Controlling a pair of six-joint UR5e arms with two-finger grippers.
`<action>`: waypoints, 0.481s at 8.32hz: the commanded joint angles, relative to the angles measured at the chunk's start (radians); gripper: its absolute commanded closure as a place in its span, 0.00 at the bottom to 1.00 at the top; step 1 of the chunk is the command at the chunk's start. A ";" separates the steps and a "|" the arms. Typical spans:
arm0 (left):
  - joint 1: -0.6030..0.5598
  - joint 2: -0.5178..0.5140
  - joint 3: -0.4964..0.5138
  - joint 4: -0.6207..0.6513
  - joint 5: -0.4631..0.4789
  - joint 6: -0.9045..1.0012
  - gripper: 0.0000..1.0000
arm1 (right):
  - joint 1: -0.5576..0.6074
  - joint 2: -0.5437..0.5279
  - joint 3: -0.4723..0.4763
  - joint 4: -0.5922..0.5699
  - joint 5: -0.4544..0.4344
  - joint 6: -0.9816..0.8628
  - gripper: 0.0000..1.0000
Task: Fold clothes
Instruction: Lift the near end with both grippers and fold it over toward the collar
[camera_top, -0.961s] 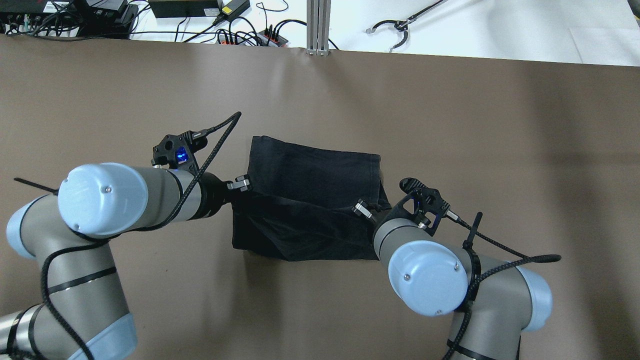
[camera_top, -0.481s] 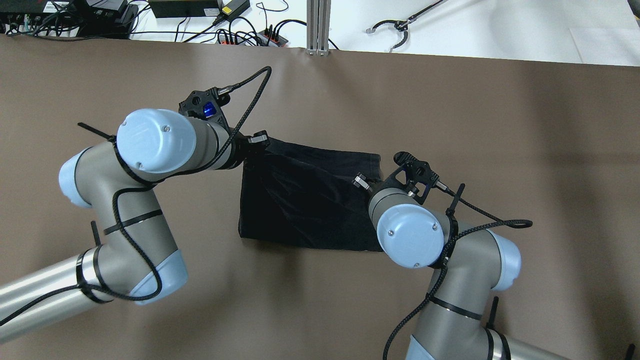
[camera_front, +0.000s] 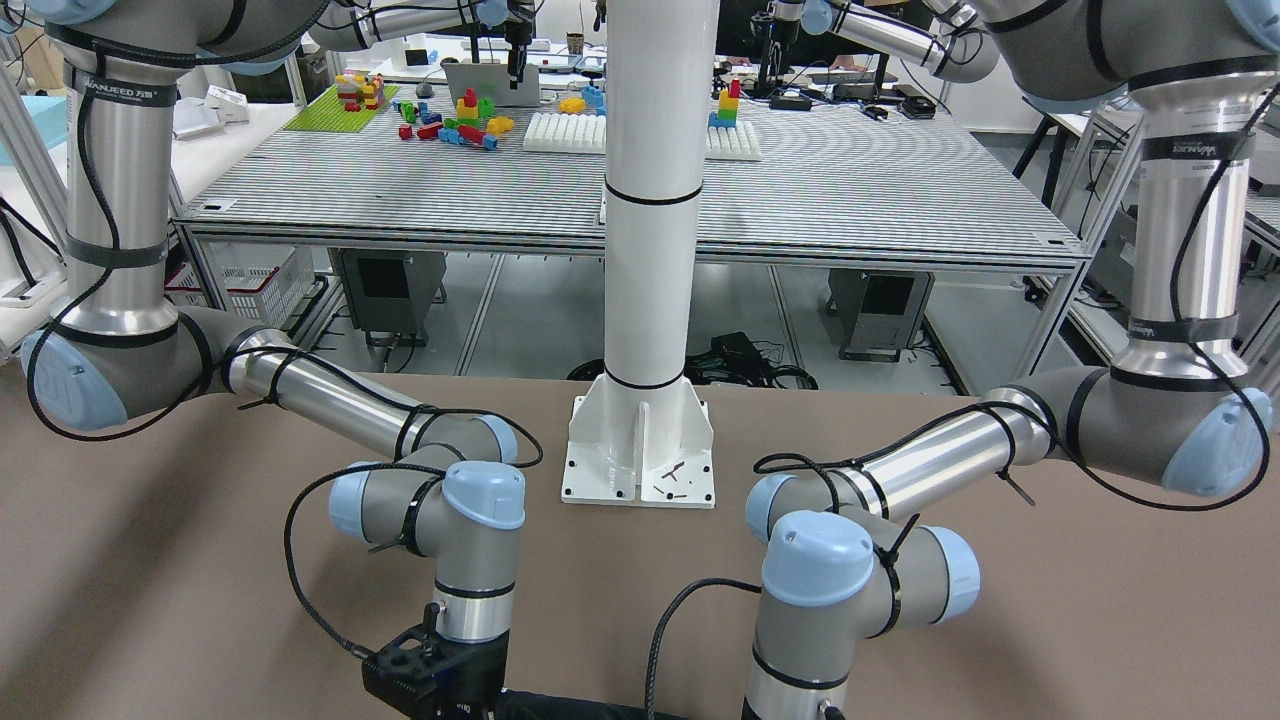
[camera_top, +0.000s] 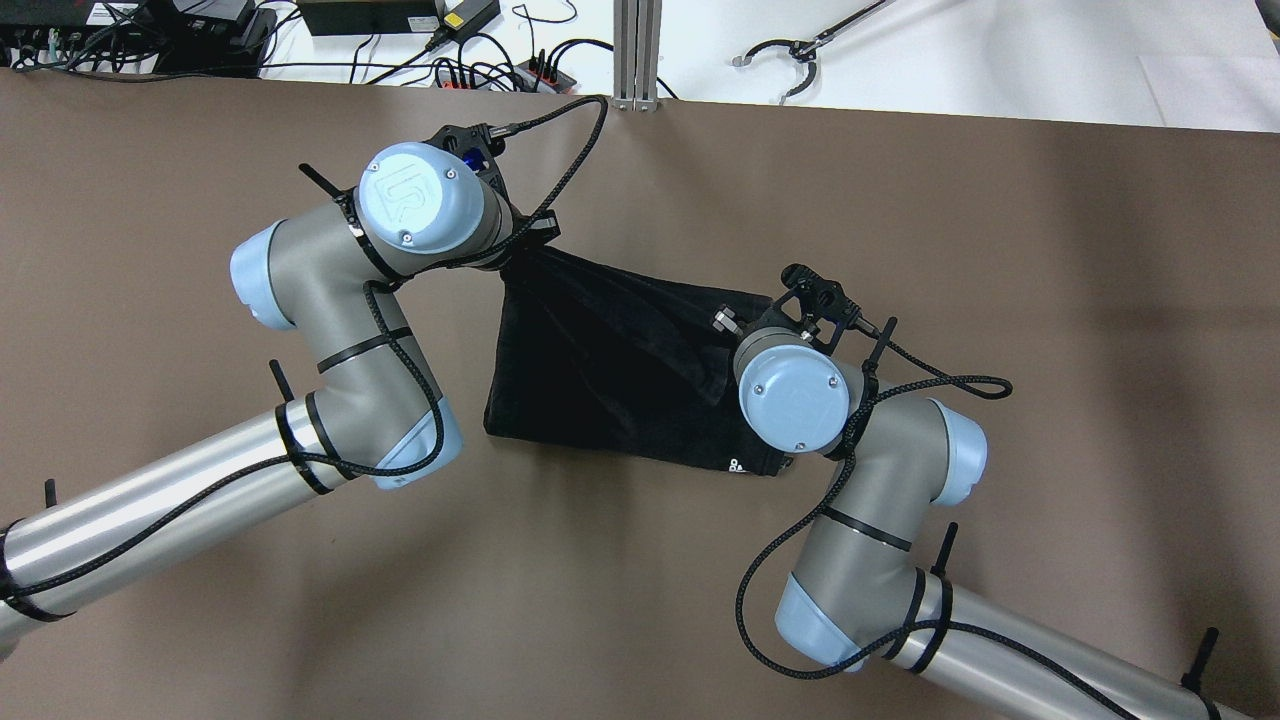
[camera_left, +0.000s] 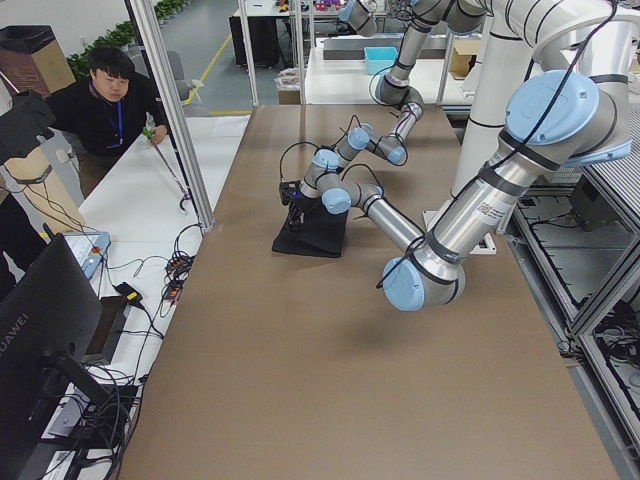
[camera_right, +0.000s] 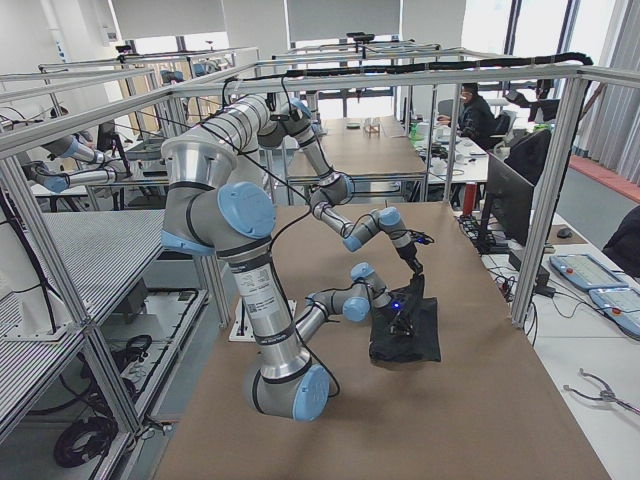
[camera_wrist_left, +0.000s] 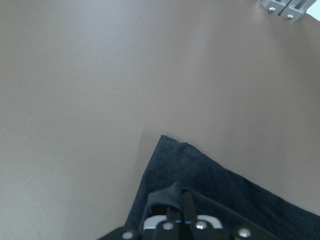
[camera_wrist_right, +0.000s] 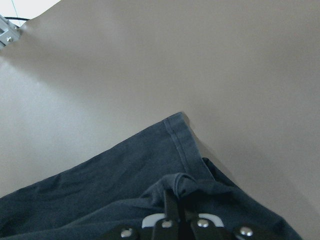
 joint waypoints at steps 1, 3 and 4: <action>-0.012 -0.044 0.127 -0.106 0.002 0.058 0.27 | 0.042 0.049 -0.151 0.116 0.003 -0.037 0.10; -0.051 -0.050 0.100 -0.117 -0.042 0.061 0.05 | 0.137 0.075 -0.133 0.118 0.171 -0.037 0.07; -0.102 -0.050 0.095 -0.121 -0.158 0.063 0.05 | 0.162 0.074 -0.112 0.118 0.216 -0.034 0.07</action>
